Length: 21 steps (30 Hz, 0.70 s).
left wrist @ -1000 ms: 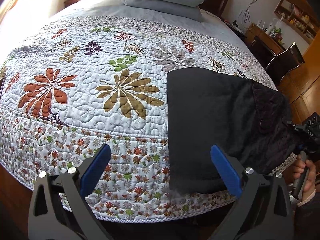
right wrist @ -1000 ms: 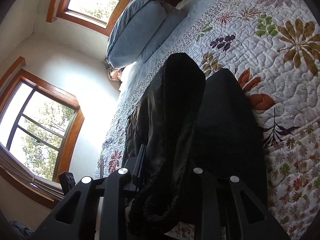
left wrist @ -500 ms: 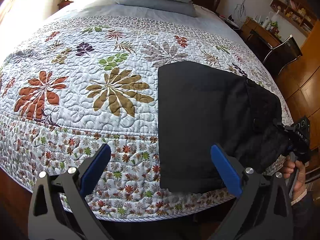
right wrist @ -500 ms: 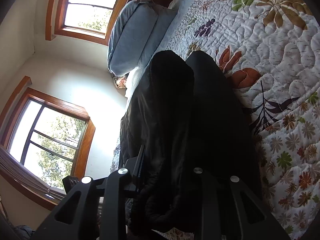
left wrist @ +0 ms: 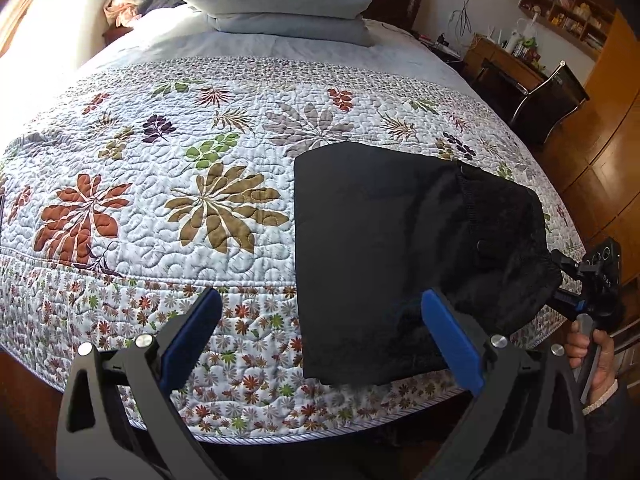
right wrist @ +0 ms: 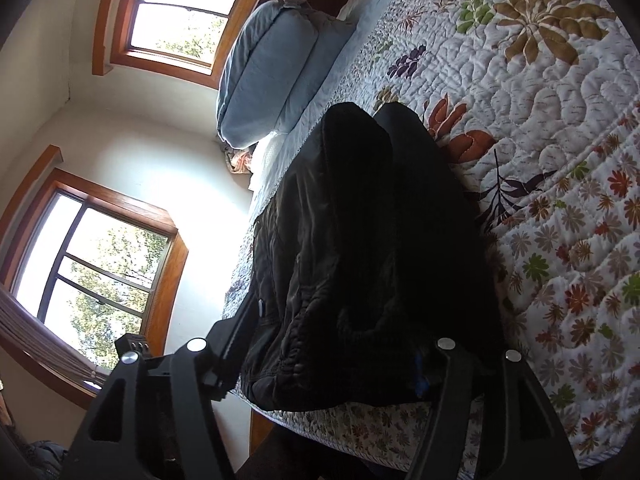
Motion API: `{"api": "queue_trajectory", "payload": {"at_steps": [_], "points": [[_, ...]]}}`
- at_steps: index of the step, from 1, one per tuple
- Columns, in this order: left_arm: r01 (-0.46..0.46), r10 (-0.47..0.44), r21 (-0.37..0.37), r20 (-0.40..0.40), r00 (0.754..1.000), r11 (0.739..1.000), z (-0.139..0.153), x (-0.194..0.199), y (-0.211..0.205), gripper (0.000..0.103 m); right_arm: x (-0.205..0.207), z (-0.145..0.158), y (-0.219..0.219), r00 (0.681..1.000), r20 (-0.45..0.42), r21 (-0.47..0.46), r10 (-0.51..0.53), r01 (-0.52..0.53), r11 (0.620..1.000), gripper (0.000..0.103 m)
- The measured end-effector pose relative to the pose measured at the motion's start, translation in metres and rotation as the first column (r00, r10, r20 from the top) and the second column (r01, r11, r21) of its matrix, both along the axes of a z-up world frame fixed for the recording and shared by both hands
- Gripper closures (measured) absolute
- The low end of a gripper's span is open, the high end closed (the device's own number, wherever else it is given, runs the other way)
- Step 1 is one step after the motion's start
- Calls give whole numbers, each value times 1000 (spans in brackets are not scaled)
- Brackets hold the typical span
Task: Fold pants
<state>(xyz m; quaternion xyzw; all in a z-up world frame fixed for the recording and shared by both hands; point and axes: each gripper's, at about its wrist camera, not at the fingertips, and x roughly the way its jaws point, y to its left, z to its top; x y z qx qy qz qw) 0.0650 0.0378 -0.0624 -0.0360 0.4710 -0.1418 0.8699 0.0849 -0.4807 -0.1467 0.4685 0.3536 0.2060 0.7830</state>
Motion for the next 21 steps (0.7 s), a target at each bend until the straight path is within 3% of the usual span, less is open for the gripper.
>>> {"api": "queue_trajectory", "payload": {"at_steps": [3,4,13,21], "points": [[6,-6,8,8,1000,1000,3,-1,-2,3,-6,1,2,1000,2,-67,-19,19,998,58],[9,-9,10,9,1000,1000,3,-2,-2,3,-7,1,2,1000,6,-75,-20,21,997,59],[25,-26,27,11,1000,999,6,-3,-4,3,-8,17,3,999,47,-114,-27,32,993,66],[-17,18,23,-52,998,1000,-12,3,8,3,-7,-9,-2,999,-8,-73,-46,45,996,66]]}}
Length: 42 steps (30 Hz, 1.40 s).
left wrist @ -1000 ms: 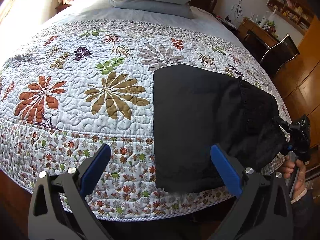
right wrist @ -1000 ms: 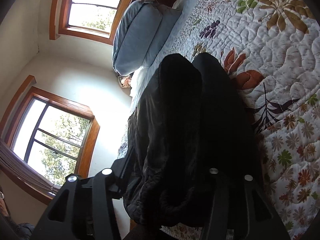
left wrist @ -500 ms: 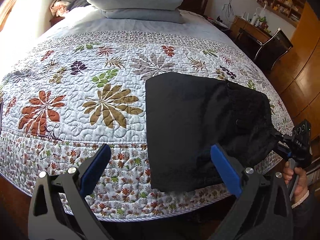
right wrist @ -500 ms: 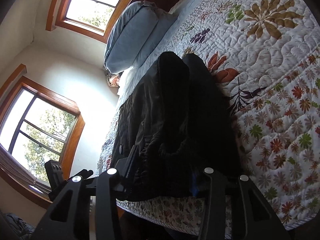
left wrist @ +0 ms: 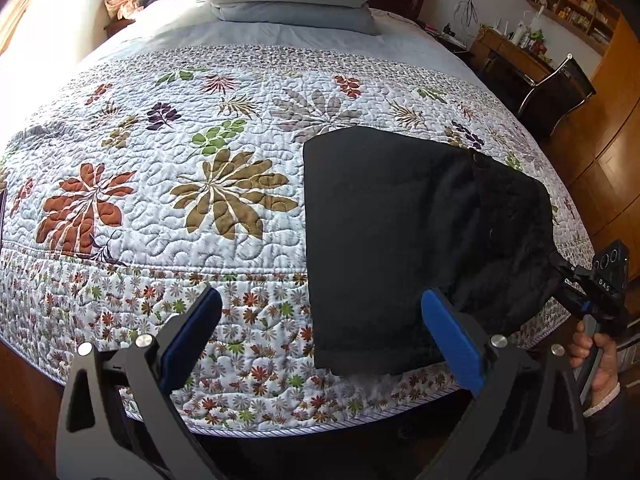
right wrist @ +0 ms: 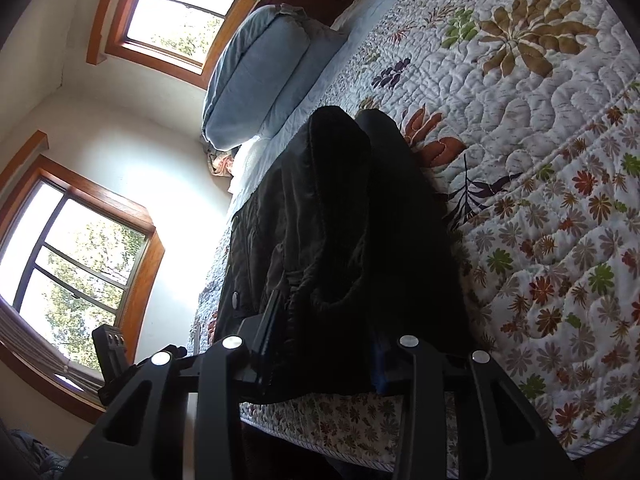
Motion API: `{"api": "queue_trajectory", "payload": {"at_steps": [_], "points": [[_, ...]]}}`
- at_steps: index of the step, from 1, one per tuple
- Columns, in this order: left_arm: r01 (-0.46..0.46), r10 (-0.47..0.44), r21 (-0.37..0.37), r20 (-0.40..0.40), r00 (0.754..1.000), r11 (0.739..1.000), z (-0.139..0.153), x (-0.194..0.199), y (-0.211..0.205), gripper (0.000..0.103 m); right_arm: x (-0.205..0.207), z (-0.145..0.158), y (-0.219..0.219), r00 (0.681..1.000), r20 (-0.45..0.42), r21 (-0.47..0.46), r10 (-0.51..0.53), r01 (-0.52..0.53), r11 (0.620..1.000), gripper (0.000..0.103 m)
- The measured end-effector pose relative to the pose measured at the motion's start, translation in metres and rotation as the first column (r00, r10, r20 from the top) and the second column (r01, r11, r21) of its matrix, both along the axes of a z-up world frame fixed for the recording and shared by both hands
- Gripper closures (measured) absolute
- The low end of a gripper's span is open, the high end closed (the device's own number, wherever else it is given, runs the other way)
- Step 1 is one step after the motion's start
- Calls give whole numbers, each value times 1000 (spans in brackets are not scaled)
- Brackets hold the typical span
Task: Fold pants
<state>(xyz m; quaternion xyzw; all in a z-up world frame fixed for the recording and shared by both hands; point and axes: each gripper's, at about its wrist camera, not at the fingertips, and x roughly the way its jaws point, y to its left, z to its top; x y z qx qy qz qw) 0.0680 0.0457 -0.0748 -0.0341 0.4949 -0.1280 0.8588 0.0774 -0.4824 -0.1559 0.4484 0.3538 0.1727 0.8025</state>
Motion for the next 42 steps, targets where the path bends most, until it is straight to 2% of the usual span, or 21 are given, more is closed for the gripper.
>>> {"api": "queue_trajectory", "payload": {"at_steps": [9,14,18,25,29,30,31,36,39,42], "points": [[-24,24,-15,-12,1000,1000,-8,-2,9,3,-12,-9,-4,1000,0,35,-12,12,999,66],[12,-10,-25,85,996,1000,19,-12,-1,3,-7,2,-3,1000,-2,8,7,-7,1000,66],[61,-59,-7,169,984,998,45,-20,-14,3,-1,12,0,1000,-1,-45,24,-24,999,66],[112,-115,25,228,967,993,61,-28,-31,3,4,2,-4,1000,-15,-18,14,-14,1000,66],[109,-115,40,216,969,993,57,-27,-31,3,2,3,-4,1000,-18,-8,6,-6,1000,62],[109,-115,37,213,970,993,56,-26,-31,3,1,4,-6,1000,-12,-5,-6,6,1000,52],[109,-114,34,207,972,993,55,-25,-30,3,-1,7,-9,1000,-1,-2,-23,23,1000,47],[110,-111,13,152,982,994,43,-17,-22,3,-10,19,-22,999,27,-2,-41,41,999,47],[123,-120,-59,55,991,991,29,-6,-9,3,-15,25,-23,999,36,-27,-27,28,999,47],[94,-118,-230,-92,989,968,8,9,15,3,-21,27,-27,999,39,-31,-27,28,999,47]]}}
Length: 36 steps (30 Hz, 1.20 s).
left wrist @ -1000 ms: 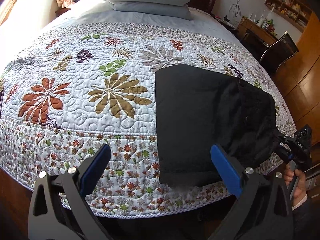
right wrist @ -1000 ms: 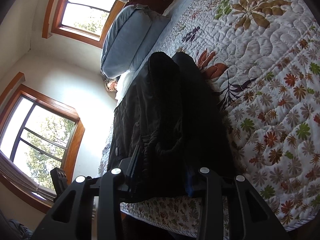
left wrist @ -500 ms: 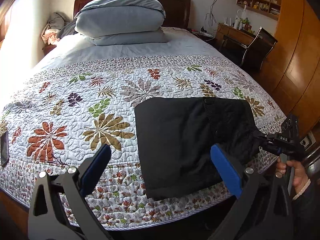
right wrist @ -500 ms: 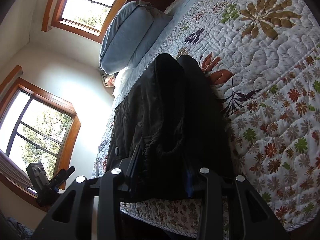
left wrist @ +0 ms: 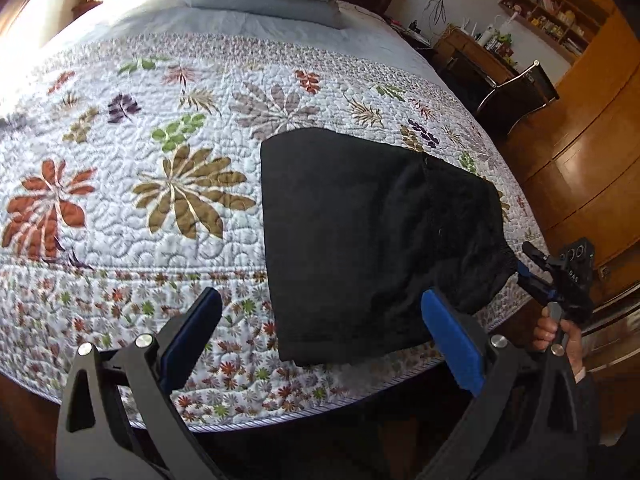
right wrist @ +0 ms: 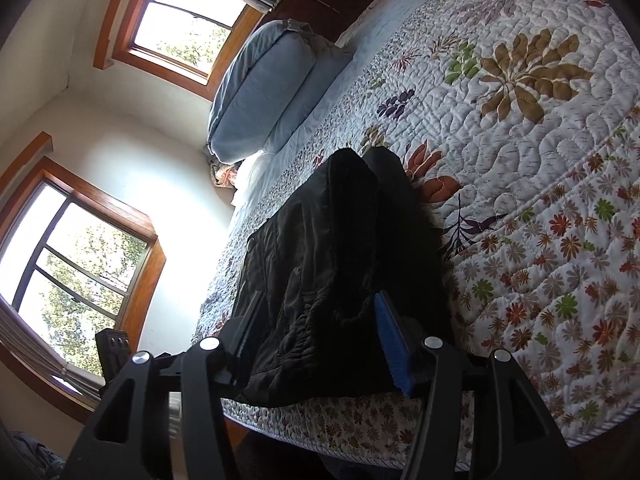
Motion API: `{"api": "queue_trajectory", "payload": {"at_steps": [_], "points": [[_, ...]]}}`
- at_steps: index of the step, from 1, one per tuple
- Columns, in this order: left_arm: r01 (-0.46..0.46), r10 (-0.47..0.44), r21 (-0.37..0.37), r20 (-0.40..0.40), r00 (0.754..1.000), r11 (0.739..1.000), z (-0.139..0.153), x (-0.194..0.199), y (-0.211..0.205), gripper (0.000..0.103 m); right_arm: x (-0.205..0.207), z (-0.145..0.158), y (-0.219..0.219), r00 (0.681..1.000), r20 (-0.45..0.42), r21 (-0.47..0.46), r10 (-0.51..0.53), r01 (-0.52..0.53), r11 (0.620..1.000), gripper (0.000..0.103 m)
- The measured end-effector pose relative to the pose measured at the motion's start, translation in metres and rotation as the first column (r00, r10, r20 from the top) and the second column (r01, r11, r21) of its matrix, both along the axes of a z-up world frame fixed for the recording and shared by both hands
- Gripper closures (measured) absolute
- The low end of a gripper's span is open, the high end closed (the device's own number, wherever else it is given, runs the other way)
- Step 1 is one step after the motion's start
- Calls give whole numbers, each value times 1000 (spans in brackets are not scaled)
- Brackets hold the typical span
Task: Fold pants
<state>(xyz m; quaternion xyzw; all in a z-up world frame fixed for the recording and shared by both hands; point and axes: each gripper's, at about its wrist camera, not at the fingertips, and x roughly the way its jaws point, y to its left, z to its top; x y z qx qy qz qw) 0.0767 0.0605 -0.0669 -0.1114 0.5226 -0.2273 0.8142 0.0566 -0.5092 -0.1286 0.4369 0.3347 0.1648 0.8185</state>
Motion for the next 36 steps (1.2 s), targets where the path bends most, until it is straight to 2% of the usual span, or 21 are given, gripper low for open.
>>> {"api": "queue_trajectory", "payload": {"at_steps": [2,4,7,11,14,21,25,29,33,36], "points": [[-48,35,-118,-111,993,992,-17,6,17,3,-4,1,-1,1000,4,0,-4,4,1000,47],[-126,77,-233,-211,975,964,-33,10,33,3,-8,2,-3,1000,7,3,-12,12,1000,47],[-191,90,-321,-303,949,928,-51,9,43,3,-10,3,-3,1000,6,1,-17,17,1000,47],[-179,66,-328,-326,943,928,-59,6,39,3,-13,4,-2,1000,8,0,-10,10,1000,47],[-170,19,-384,-367,930,907,-69,5,32,3,-14,5,-1,1000,6,1,-8,8,1000,47],[-205,16,-374,-449,893,904,-101,15,22,3,-12,3,0,1000,-1,10,-6,6,1000,47],[-204,4,-372,-473,881,906,-117,24,18,3,-13,-1,0,1000,-8,17,-7,7,1000,47],[-212,-32,-422,-501,865,882,-128,30,12,3,-14,-3,1,1000,-13,12,-4,5,1000,47],[-226,-27,-415,-521,853,881,-138,36,8,3,-16,-5,0,1000,-18,13,-5,5,1000,47],[-243,-25,-425,-534,845,872,-142,38,8,3,-19,-1,5,1000,14,31,28,-29,999,47]]}}
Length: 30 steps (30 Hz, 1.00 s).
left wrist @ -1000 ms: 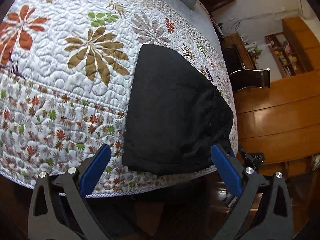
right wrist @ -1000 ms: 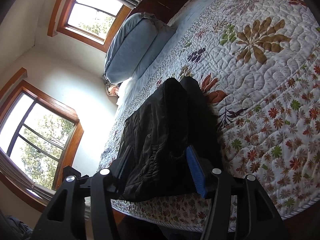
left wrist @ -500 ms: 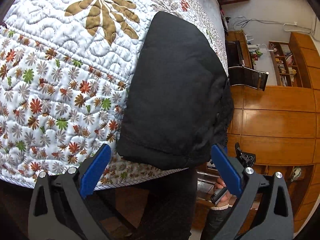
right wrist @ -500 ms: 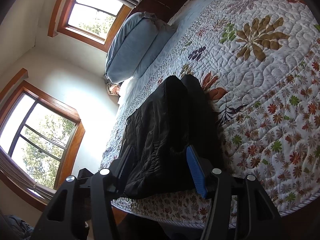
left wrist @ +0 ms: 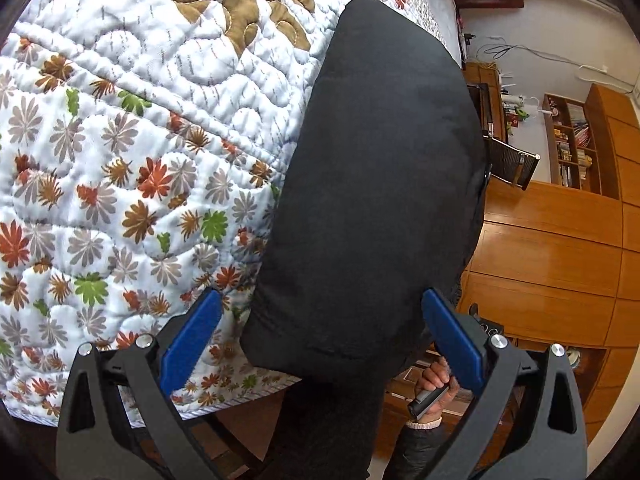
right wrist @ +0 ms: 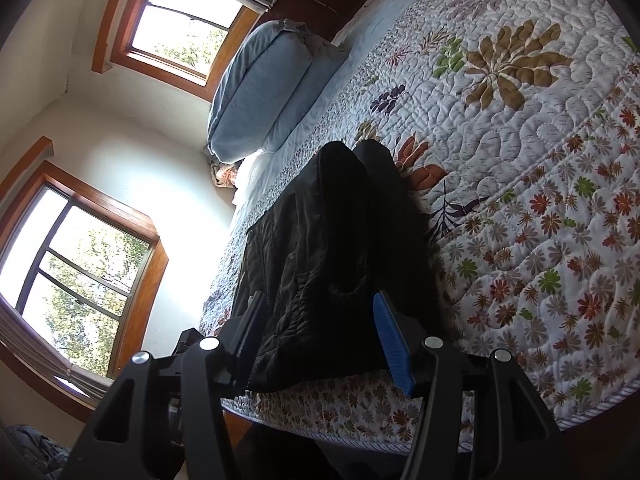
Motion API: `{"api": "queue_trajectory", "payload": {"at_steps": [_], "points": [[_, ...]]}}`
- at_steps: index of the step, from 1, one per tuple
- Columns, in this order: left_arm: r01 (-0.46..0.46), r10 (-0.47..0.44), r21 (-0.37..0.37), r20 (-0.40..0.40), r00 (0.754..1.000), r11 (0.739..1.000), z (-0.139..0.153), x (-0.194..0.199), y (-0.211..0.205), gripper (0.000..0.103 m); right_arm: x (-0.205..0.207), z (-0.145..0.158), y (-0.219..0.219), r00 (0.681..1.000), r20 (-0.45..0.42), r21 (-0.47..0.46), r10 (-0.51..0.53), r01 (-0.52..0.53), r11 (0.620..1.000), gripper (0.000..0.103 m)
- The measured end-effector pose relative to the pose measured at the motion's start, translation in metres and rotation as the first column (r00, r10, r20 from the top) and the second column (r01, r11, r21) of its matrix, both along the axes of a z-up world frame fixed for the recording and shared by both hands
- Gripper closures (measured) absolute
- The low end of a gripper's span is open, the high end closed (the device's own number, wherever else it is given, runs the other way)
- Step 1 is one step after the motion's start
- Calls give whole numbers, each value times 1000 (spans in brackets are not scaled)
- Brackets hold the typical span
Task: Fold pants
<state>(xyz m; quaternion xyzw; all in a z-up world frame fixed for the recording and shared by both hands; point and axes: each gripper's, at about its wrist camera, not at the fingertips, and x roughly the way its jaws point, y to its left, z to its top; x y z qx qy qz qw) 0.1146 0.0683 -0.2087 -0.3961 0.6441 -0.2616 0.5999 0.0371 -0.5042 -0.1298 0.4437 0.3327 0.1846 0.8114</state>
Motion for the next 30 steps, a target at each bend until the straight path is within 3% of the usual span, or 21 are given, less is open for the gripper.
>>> {"api": "queue_trajectory", "payload": {"at_steps": [2,3,7,10,18,24,30], "points": [[-13,13,-36,-4,1000,999,0,0,-2,4,-2,5,11,999,23,-15,35,-35,999,45],[-11,10,-91,-4,1000,996,0,2,-6,4,-2,7,18,998,27,-37,51,-50,998,43],[77,-77,-2,60,995,997,8,-2,-31,4,-2,10,32,998,18,-83,67,-65,994,38],[81,-83,25,92,992,996,13,-3,-38,4,-3,10,28,998,21,-58,58,-57,997,38],[77,-78,14,60,995,997,12,6,-44,5,-19,15,38,991,85,34,99,-102,994,34],[52,-52,9,21,998,999,8,13,-57,5,-18,-6,85,988,25,64,150,-151,986,34],[56,-56,30,14,998,998,14,23,-71,4,3,-28,93,995,-23,155,98,-93,984,34]]}}
